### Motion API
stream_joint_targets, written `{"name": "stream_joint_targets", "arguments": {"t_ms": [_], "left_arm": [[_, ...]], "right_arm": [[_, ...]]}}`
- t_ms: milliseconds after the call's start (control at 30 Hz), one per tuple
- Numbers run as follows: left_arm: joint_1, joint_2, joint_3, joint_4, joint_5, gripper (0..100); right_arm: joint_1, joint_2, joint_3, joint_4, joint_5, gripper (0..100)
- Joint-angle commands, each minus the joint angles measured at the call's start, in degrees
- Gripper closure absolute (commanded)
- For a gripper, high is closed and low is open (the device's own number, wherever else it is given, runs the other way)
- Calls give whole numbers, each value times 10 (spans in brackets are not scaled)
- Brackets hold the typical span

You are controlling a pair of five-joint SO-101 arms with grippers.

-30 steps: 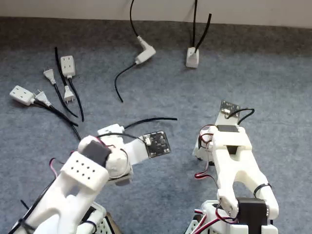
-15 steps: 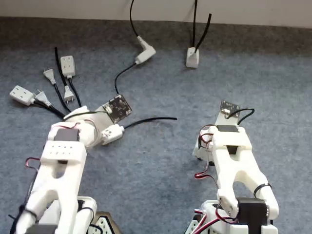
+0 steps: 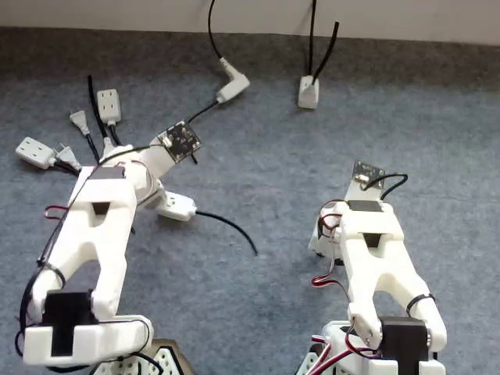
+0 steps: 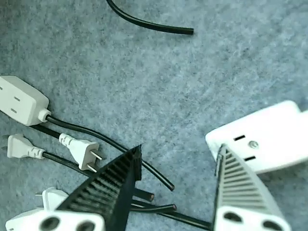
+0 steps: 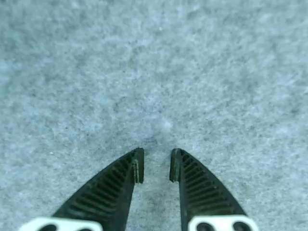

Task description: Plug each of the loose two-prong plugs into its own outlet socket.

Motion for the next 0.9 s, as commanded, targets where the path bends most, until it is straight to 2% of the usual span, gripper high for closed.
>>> {"name": "stream_joint_targets", "arguments": {"t_ms": [0, 67, 233, 667, 867], "left_arm": [[1, 68, -50, -16, -4, 758], [2, 98, -75, -16, 1, 758], [0, 150, -143, -13, 75, 758], [-2, 168, -179, -11, 77, 758], [52, 168, -196, 24, 89, 758]], "right_arm": [[7, -1, 1, -6, 7, 894], [7, -1, 1, -6, 7, 894], [7, -1, 1, -6, 7, 894], [7, -1, 1, -6, 7, 894], [7, -1, 0, -7, 7, 894]]}}
